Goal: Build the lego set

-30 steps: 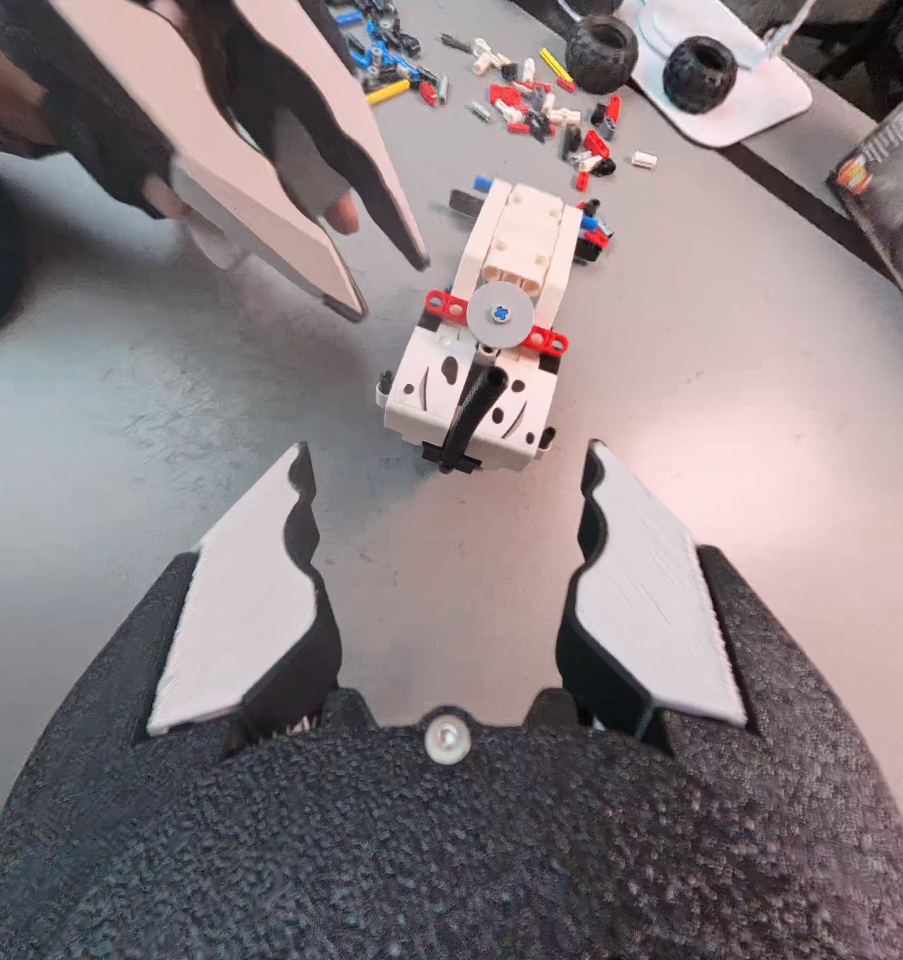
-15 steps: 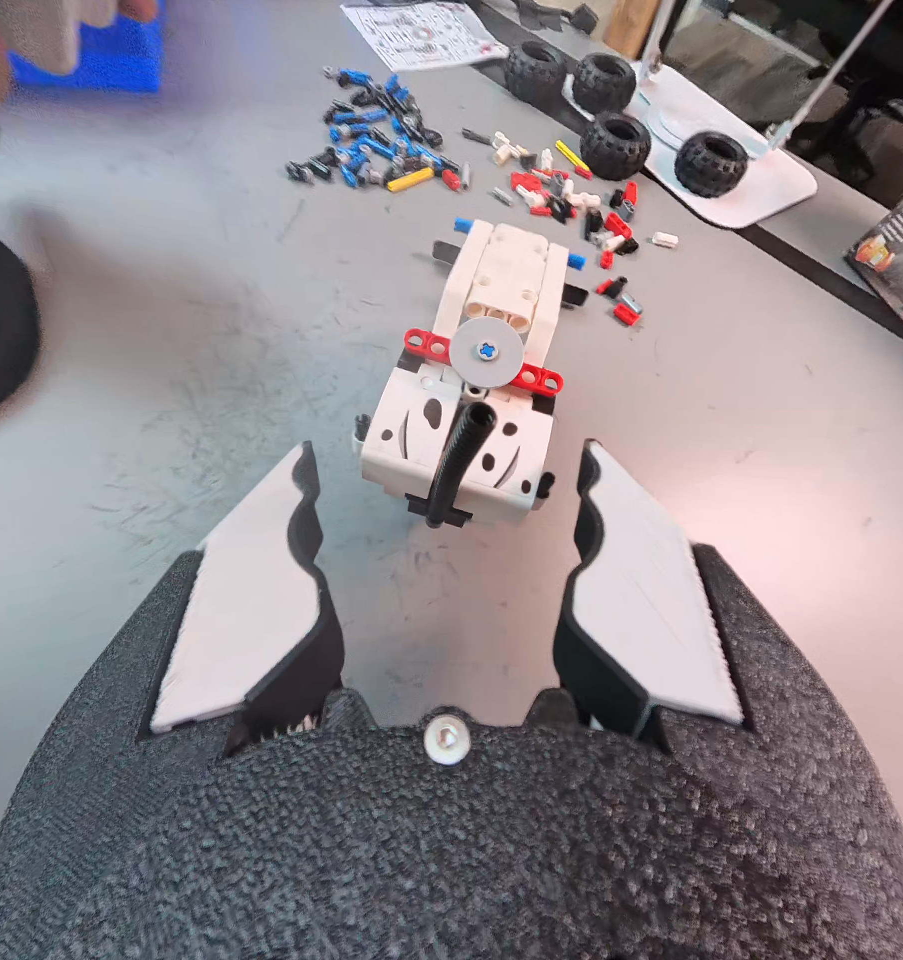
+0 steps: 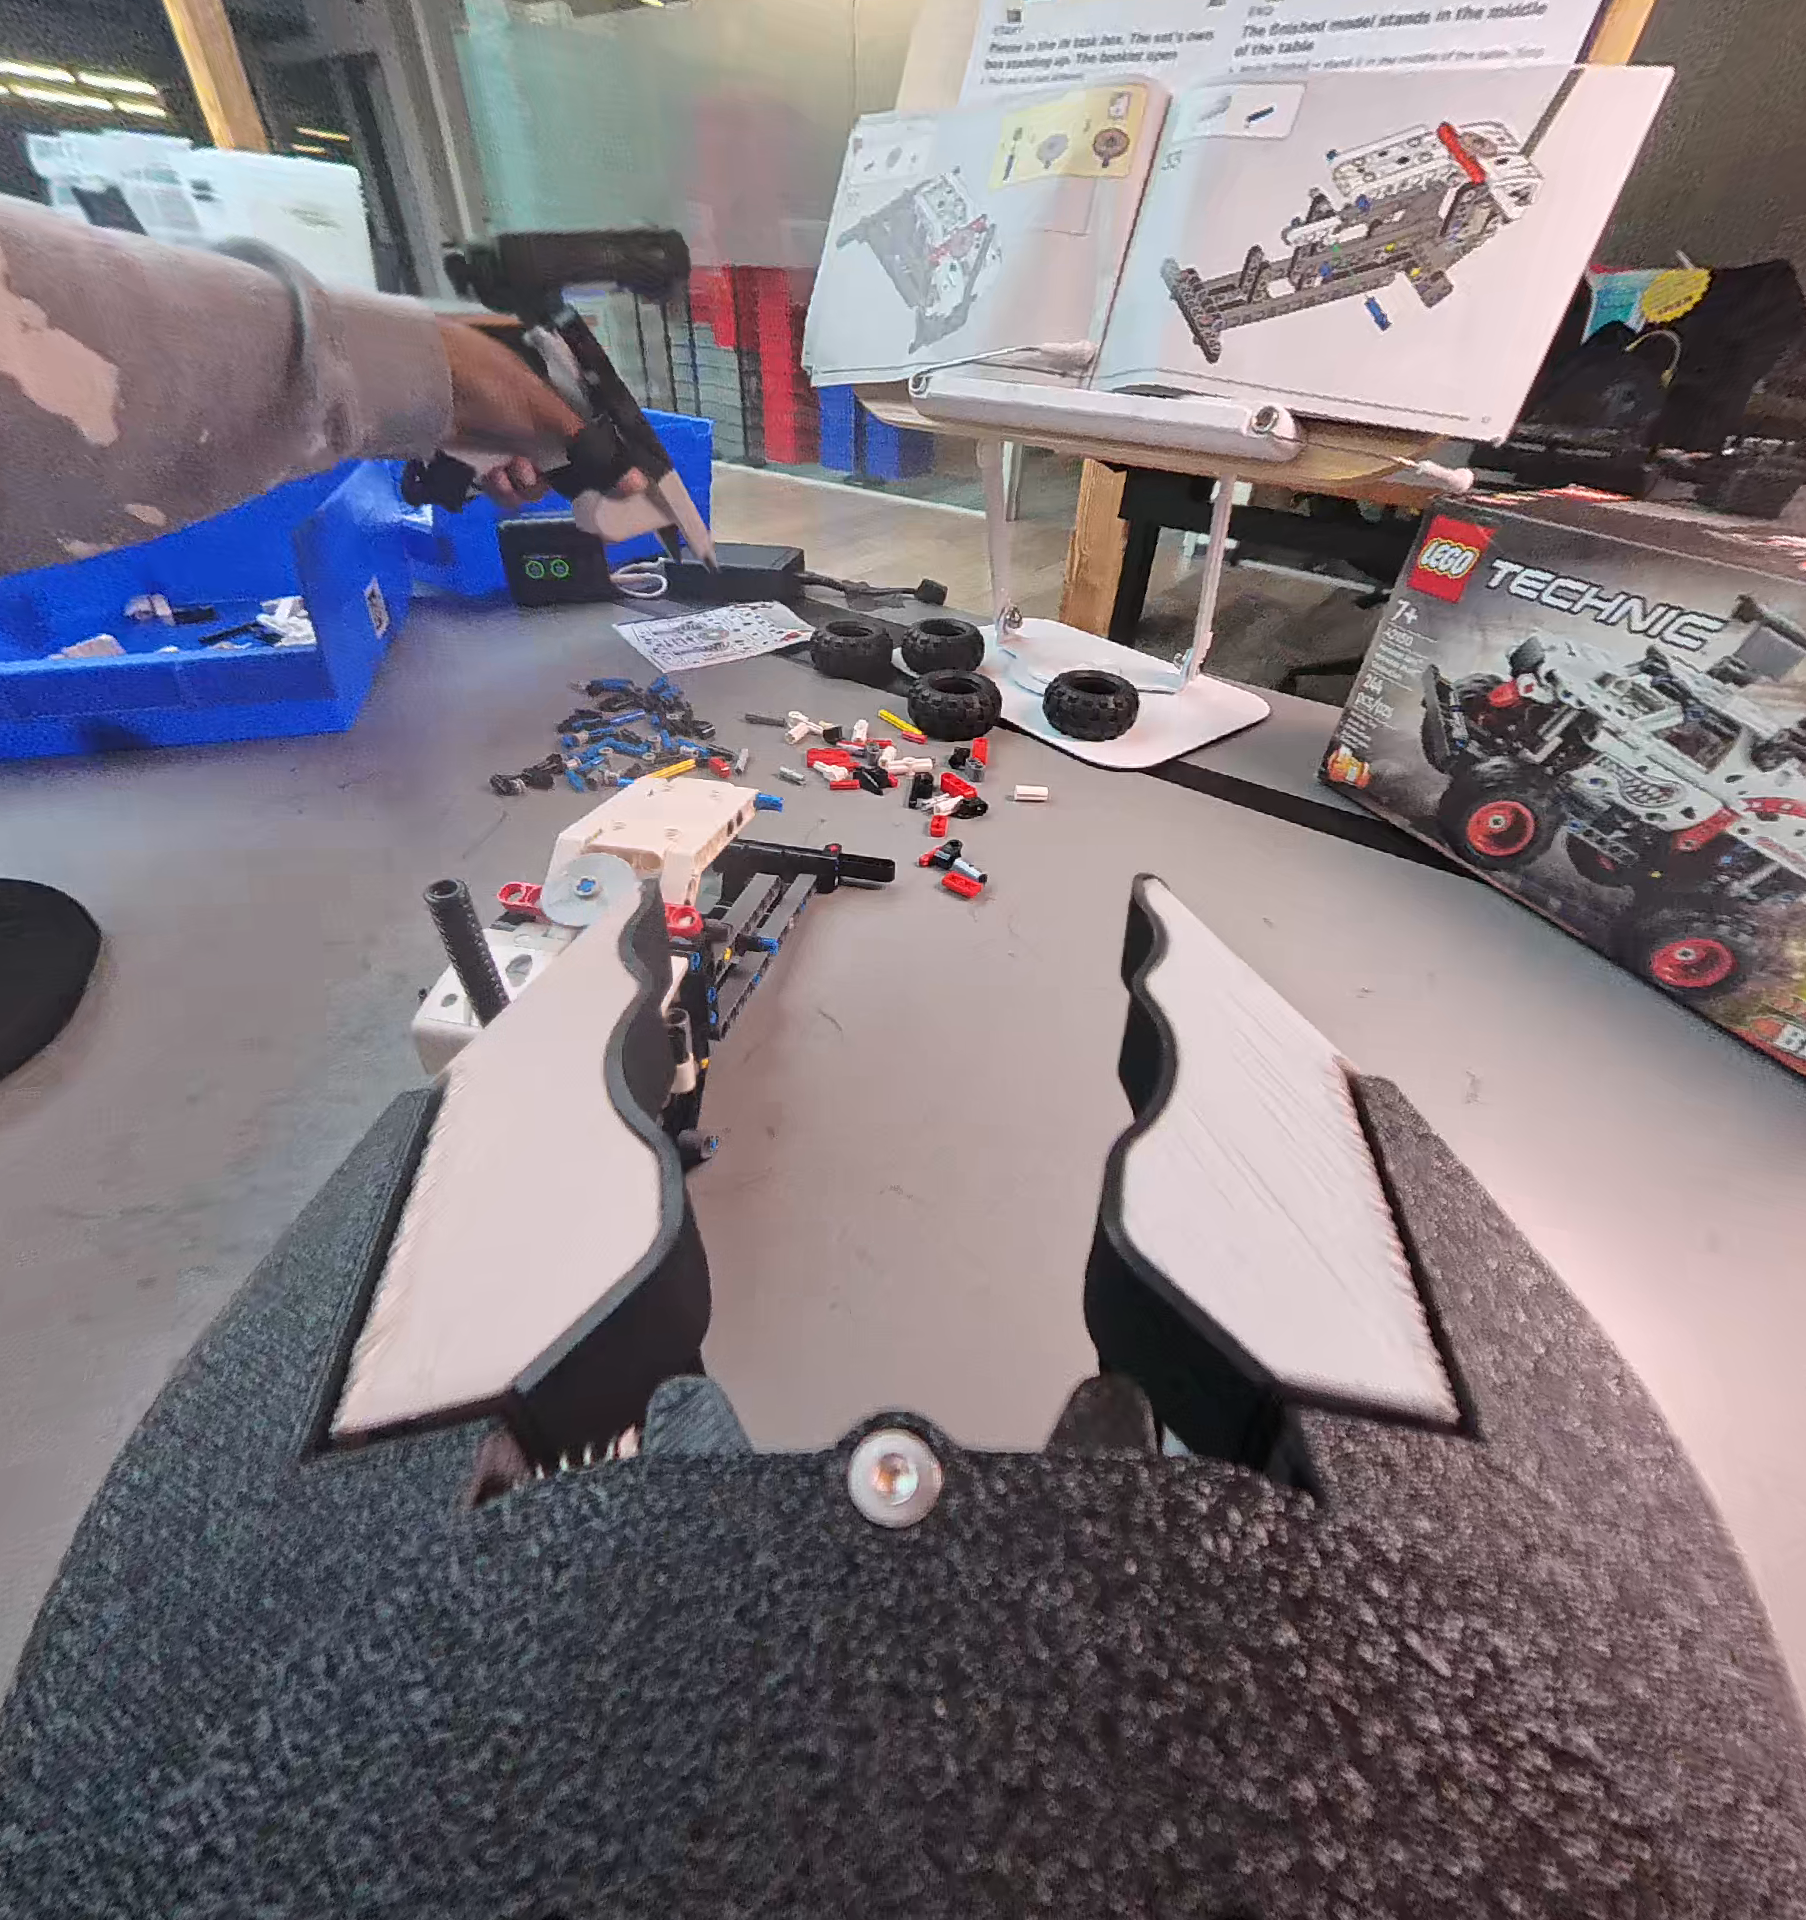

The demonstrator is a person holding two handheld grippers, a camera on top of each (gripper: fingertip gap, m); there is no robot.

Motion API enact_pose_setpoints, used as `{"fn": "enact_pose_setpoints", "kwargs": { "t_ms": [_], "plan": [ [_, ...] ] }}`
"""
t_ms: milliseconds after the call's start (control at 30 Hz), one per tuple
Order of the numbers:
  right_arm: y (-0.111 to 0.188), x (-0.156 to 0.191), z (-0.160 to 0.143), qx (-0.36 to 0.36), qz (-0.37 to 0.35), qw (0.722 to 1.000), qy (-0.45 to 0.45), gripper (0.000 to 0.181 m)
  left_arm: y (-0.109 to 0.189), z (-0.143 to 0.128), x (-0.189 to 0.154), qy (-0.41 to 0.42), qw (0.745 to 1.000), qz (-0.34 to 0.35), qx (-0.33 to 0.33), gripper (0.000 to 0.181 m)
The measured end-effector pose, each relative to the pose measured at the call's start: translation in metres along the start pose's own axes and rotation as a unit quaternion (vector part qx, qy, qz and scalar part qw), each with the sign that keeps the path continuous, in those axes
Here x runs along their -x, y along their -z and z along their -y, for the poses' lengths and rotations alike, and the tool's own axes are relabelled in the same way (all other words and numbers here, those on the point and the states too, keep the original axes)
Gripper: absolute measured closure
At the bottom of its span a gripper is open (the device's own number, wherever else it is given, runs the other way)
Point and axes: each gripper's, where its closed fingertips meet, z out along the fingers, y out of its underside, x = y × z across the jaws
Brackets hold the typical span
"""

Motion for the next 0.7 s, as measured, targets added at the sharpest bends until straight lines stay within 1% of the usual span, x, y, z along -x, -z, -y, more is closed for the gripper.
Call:
{"fn": "enact_pose_setpoints", "kwargs": {
  "t_ms": [100,167,200,233,333,467,500,533,567,600,667,700],
  "plan": [
    [0.001,-0.005,-0.006,-0.004,-0.009,1.0,-0.001,0.098,-0.027,0.004,0.005,0.014,1.0,-0.014,0.023,0.073],
    [-0.004,-0.001,-0.014,0.01,0.005,1.0,-0.014,0.097,-0.039,0.005,0.003,0.009,0.999,-0.016,0.031,0.069],
    [-0.006,0.002,-0.015,0.014,0.01,1.0,-0.011,0.097,-0.042,0.006,0.004,-0.001,1.0,-0.005,0.028,0.077],
    [-0.009,0.004,-0.017,0.019,0.013,1.0,-0.004,0.097,-0.044,0.007,0.007,-0.012,0.999,0.012,0.028,0.081],
    [-0.013,0.012,-0.025,0.035,0.018,0.999,0.024,0.097,-0.044,0.002,0.013,-0.045,0.997,0.055,0.039,0.101],
    [-0.013,0.017,-0.031,0.046,0.017,0.997,0.054,0.099,-0.04,-0.004,0.005,-0.041,0.997,0.059,0.039,0.111],
    [-0.013,0.018,-0.031,0.046,0.017,0.997,0.057,0.1,-0.038,-0.005,0.006,-0.047,0.996,0.066,0.04,0.129],
    [-0.013,0.018,-0.031,0.046,0.016,0.997,0.059,0.101,-0.034,-0.006,0.006,-0.059,0.995,0.071,0.036,0.16],
    [-0.013,0.019,-0.031,0.045,0.015,0.997,0.062,0.101,-0.031,-0.006,0.004,-0.068,0.995,0.067,0.031,0.161],
    [-0.012,0.018,-0.03,0.043,0.012,0.997,0.065,0.102,-0.029,-0.009,0.001,-0.069,0.995,0.059,0.034,0.169],
    [-0.011,0.016,-0.031,0.043,0.005,0.996,0.073,0.104,-0.026,-0.023,-0.005,-0.071,0.995,0.034,0.065,0.175],
    [-0.01,0.015,-0.031,0.042,0.002,0.996,0.075,0.105,-0.024,-0.026,-0.005,-0.076,0.994,0.036,0.07,0.176]
  ]
}}
